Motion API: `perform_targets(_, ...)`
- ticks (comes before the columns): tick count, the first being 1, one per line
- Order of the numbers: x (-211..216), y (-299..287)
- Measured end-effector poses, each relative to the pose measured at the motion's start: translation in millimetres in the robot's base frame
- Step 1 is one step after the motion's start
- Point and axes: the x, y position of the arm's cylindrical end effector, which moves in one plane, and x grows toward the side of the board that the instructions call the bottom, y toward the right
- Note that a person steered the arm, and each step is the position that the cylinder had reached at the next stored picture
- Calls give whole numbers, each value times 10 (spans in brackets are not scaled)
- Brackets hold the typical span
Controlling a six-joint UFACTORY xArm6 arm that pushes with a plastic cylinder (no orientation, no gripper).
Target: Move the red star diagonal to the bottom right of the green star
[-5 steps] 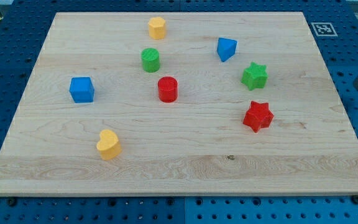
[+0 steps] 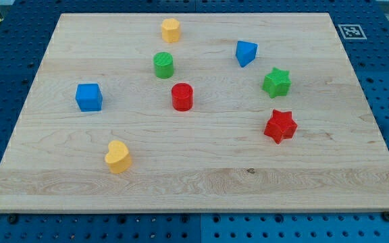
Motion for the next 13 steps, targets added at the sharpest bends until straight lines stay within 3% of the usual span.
perform_targets(2,90,-48)
perform_targets(5,640,-732)
perform_targets(13,855,-1375)
